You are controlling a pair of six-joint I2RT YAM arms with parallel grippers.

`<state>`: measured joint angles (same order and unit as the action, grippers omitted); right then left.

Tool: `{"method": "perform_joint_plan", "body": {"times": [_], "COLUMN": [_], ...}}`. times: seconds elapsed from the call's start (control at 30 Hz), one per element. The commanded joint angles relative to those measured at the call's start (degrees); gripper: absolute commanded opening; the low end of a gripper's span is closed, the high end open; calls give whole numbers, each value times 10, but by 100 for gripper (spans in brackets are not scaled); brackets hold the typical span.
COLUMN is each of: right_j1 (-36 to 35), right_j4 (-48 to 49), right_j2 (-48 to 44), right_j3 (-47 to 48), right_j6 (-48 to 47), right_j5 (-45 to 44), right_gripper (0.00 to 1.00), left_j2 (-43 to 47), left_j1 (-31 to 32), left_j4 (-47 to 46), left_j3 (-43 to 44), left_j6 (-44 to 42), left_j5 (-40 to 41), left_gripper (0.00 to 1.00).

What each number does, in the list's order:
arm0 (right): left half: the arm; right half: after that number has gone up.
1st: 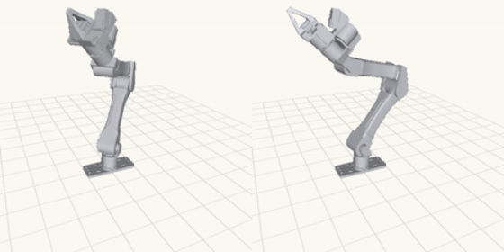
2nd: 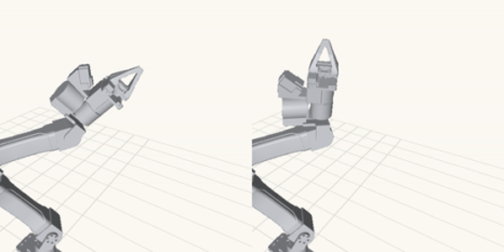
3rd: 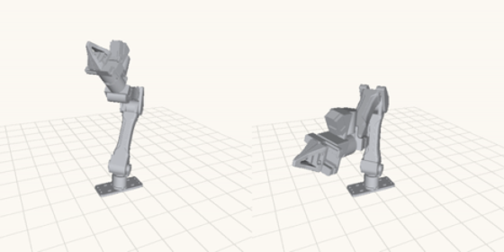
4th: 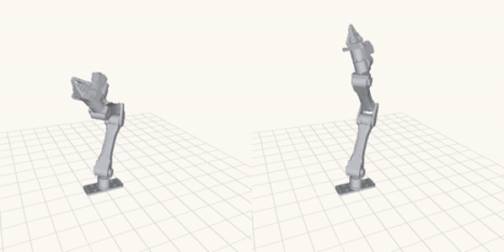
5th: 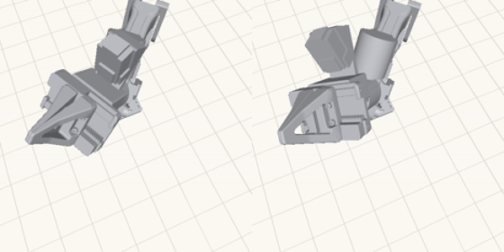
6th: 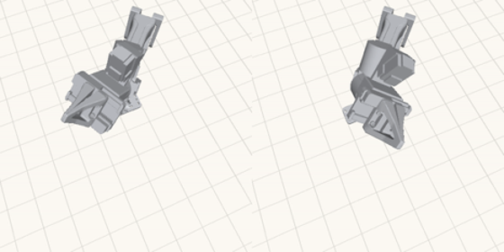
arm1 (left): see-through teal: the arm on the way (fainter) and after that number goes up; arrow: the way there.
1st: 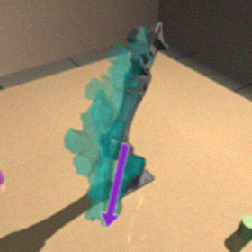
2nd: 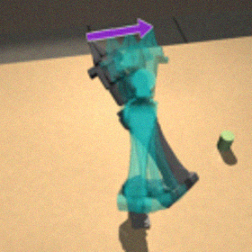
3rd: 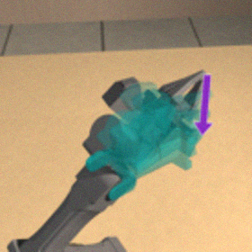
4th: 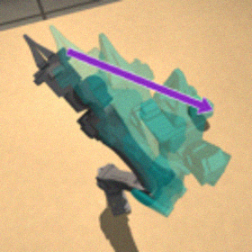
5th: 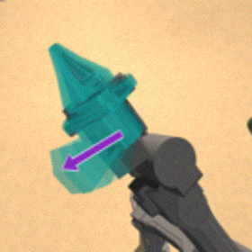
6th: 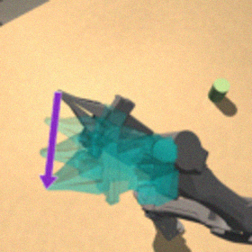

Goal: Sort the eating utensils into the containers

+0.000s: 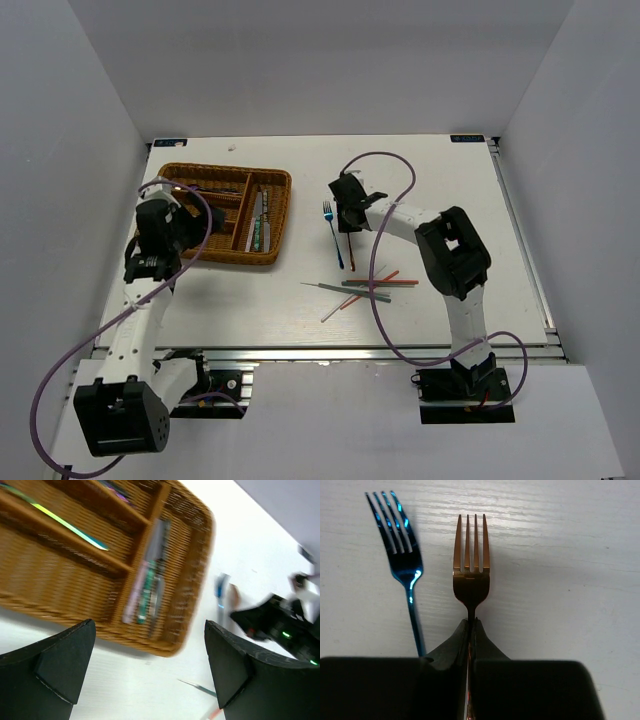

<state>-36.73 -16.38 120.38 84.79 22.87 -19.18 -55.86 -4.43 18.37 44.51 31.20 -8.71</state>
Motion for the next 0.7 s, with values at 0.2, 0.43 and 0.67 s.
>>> {"method": "perform_joint_plan", "body": {"times": [0.2, 0.43, 0.67], "right_j1": [26, 18, -14], "right_j4": [46, 132, 210], "right_j2": [-182, -326, -414], "right_j3": [-91, -182, -239], "right_j6": [0, -64, -45], "right_j5": [30, 356, 429], "right_gripper": [0, 0, 0], "left_j2": [-63, -182, -224], "left_j1": [173, 279, 296], "left_j4": [-290, -409, -488], "left_j3": [-29, 34, 40], "left_j6": [177, 228, 283], "left_j5": [-91, -96, -112], "left_gripper": [98, 98, 92]}}
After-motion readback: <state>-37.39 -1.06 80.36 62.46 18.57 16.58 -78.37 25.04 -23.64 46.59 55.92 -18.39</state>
